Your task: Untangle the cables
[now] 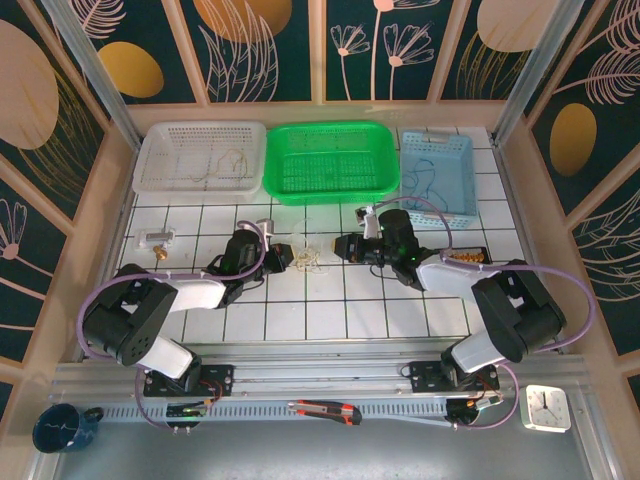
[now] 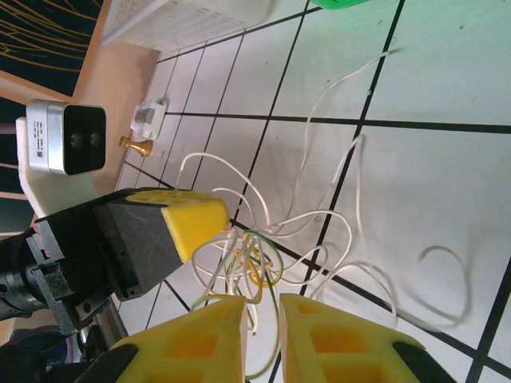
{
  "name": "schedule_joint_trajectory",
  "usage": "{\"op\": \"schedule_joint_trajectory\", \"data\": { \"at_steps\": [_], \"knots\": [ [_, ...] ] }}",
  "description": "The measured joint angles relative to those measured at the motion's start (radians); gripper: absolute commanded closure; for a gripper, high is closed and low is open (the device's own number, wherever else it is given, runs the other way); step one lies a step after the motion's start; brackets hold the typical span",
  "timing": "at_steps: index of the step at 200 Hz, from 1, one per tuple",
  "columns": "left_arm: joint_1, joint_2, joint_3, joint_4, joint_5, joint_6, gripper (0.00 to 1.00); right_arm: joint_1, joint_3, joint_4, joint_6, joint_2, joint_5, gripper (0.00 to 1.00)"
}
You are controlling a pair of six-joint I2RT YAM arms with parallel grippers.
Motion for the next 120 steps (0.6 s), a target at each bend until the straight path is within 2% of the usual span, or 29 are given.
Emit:
{"op": "schedule_joint_trajectory", "data": {
  "at_steps": [26, 54, 120],
  "knots": [
    [0.000, -0.003, 0.000, -0.012, 0.000, 0.006, 1.00, 0.000, 0.000, 0.000, -0.001, 0.000, 0.005, 0.82],
    [0.000, -0.003, 0.000, -0.020, 0.000, 0.007, 1.00, 0.012, 0.004, -0.015, -0.016, 0.000, 0.027, 0.67],
    [0.000, -0.003, 0.000, -0.034, 0.000, 0.007, 1.00, 0.114, 0.018, -0.072, -0.055, 0.000, 0.077, 0.62]
  ]
}}
